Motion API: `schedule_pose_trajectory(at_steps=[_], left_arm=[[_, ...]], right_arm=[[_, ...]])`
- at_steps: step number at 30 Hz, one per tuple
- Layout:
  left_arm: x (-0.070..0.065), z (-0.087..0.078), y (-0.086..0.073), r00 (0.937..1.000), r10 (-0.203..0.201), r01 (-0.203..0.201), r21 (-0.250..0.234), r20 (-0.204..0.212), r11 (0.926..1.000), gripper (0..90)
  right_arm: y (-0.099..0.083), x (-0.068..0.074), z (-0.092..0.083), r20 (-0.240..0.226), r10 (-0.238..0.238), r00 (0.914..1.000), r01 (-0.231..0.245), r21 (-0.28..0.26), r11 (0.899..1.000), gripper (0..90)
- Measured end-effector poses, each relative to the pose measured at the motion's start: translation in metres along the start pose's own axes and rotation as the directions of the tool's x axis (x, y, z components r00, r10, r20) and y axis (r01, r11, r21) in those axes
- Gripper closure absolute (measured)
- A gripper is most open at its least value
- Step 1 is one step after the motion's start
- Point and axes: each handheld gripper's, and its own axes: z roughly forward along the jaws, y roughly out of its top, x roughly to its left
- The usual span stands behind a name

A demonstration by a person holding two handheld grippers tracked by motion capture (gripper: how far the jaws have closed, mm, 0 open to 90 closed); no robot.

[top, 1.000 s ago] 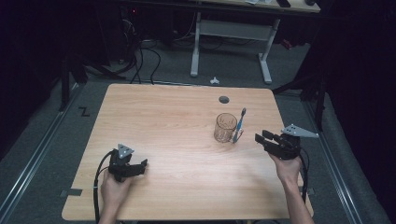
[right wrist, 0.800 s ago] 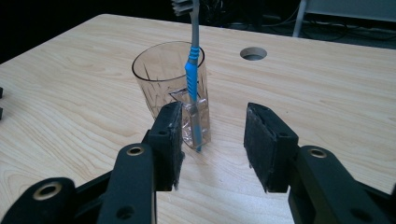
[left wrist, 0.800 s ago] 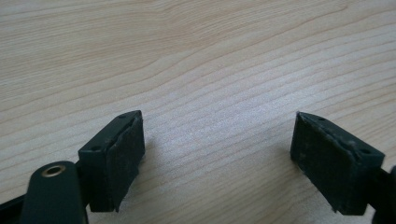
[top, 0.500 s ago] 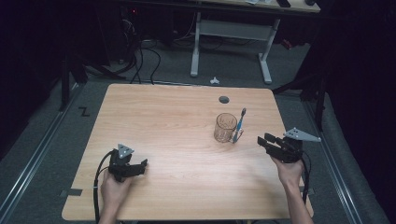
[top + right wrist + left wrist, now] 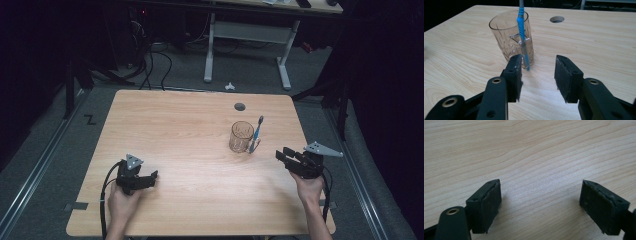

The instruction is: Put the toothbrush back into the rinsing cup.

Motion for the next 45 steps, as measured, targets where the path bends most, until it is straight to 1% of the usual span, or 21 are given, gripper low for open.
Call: schedule_pose_trajectory(at_steps=[4, 6, 22, 30, 34, 45], left_arm=[[0.0, 0.0, 0.0, 1.0, 0.0, 0.0, 0.0, 0.0, 1.0, 18.2], [0.0, 0.0, 0.0, 1.0, 0.0, 0.0, 0.0, 0.0, 1.0, 18.2], [0.0, 0.0, 0.0, 1.0, 0.0, 0.0, 0.0, 0.0, 1.0, 18.2], [0.0, 0.0, 0.0, 1.0, 0.0, 0.0, 0.0, 0.0, 1.0, 18.2], [0.0, 0.0, 0.0, 1.0, 0.0, 0.0, 0.0, 0.0, 1.0, 18.2], [0.0, 0.0, 0.0, 1.0, 0.0, 0.0, 0.0, 0.0, 1.0, 18.2]], right_arm=[[-0.004, 0.001, 0.002, -0.003, 0.006, 1.0, -0.006, 0.006, 1.0, 57.6], [-0.006, 0.002, 0.004, 0.001, 0.004, 1.0, -0.004, 0.018, 1.0, 57.8], [-0.018, 0.005, 0.015, -0.005, 0.012, 0.9999, -0.011, 0.04, 0.999, 58.5], [-0.02, 0.009, 0.023, 0.006, -0.005, 1.0, 0.004, 0.061, 0.998, 58.5], [-0.021, 0.011, 0.027, 0.015, -0.022, 0.9997, 0.02, 0.075, 0.997, 58.5], [-0.026, 0.016, 0.04, 0.014, -0.039, 0.9991, 0.037, 0.104, 0.994, 58.5]])
